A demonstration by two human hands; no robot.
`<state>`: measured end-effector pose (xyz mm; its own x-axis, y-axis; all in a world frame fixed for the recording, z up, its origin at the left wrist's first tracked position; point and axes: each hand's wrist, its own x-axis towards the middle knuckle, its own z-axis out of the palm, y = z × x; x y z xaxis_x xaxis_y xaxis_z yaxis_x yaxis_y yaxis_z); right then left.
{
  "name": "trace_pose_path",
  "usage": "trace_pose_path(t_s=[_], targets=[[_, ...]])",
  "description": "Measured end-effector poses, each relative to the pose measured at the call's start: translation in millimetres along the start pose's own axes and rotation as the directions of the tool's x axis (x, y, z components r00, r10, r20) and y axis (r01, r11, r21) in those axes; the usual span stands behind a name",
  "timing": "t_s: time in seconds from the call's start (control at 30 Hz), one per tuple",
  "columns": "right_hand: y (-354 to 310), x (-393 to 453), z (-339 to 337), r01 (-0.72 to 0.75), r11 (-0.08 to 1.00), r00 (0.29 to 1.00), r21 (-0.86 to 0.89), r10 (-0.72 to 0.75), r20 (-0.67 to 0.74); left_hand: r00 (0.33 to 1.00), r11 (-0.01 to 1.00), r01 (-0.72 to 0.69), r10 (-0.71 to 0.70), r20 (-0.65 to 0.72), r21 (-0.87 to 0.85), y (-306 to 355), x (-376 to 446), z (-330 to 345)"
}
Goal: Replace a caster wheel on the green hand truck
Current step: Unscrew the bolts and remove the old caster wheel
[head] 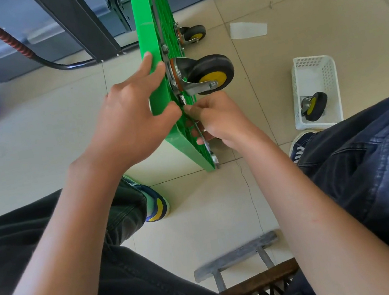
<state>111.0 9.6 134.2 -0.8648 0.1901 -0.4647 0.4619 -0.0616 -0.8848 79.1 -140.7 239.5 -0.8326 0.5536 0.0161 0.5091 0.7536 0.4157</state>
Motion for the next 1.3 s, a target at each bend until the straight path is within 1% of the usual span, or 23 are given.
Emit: trace_pose_path(t_s=[0.1,0.17,0.27,0.4,0.5,0.57,0.73,0.8,0.9,0.97,1.0,1.07,1.17,1.23,1.3], targets=[[7.7,3.5,-5.0,0.055,0.989,0.998,-0.139,-0.058,-0.021,1.0,1.0,-0.004,0.004,0.0,-0.009,-0.2,0.8,-0.3],[16.0,6.8,-4.4,0.087,0.982,0.995,-0.166,-0.093,-0.031,1.0,1.0,0.001,-0.001,0.004,-0.01,0.3,1.2,0.7],[35.2,13.6,5.4,0.191,0.967,0.974,-0.17,-0.208,-0.089,1.0,1.0,-0.008,0.008,0.008,-0.001,0.4,0.0,2.8],[52.2,21.5,14.1,0.368,0.912,0.906,-0.181,-0.396,-0.152,1.0,1.0,-0.004,0.004,-0.004,-0.002,-1.9,0.4,2.3],[52.9,24.8,12.3,0.459,0.851,0.84,-0.255,-0.509,-0.189,1.0,1.0,0.0,0.0,-0.005,-0.007,-1.4,1.0,1.2],[55.7,27.8,9.8,0.486,0.819,0.808,-0.305,-0.554,-0.2,1.0,1.0,0.001,-0.001,0.006,-0.012,-0.3,0.8,0.8],[61.8,27.6,6.6,0.478,0.79,0.796,-0.384,-0.575,-0.192,1.0,1.0,0.0,0.0,0.0,0.001,0.0,0.9,0.9],[66.8,27.8,3.8,0.425,0.8,0.829,-0.424,-0.532,-0.172,1.0,1.0,-0.005,0.005,-0.003,0.008,-1.0,0.7,1.2],[73.5,27.4,-2.1,0.237,0.866,0.93,-0.44,-0.334,-0.156,1.0,1.0,-0.001,0.001,0.0,0.015,-1.7,0.9,1.7],[67.6,23.2,-6.7,0.135,0.919,0.974,-0.369,-0.192,-0.122,1.0,1.0,0.001,-0.001,0.001,0.01,-1.1,0.9,1.3],[62.0,20.2,-8.9,0.09,0.947,0.988,-0.307,-0.123,-0.091,1.0,1.0,0.003,-0.003,0.002,0.008,-0.2,0.6,0.6],[47.3,12.7,-12.2,0.001,0.991,1.0,-0.133,-0.004,-0.02,1.0,1.0,0.005,-0.005,0.006,0.006,0.1,0.7,0.0],[25.4,1.1,-14.5,-0.113,0.987,0.992,0.116,0.106,0.065,1.0,1.0,0.001,-0.001,0.013,0.002,-0.2,0.8,-0.4],[15.2,-5.1,-14.7,-0.154,0.966,0.986,0.206,0.135,0.099,1.0,1.0,-0.005,0.006,0.019,-0.005,0.2,0.6,-0.4],[8.5,-8.6,-15.2,-0.173,0.952,0.982,0.252,0.147,0.119,1.0,1.0,-0.012,0.012,0.02,-0.002,-0.2,0.6,0.2]])
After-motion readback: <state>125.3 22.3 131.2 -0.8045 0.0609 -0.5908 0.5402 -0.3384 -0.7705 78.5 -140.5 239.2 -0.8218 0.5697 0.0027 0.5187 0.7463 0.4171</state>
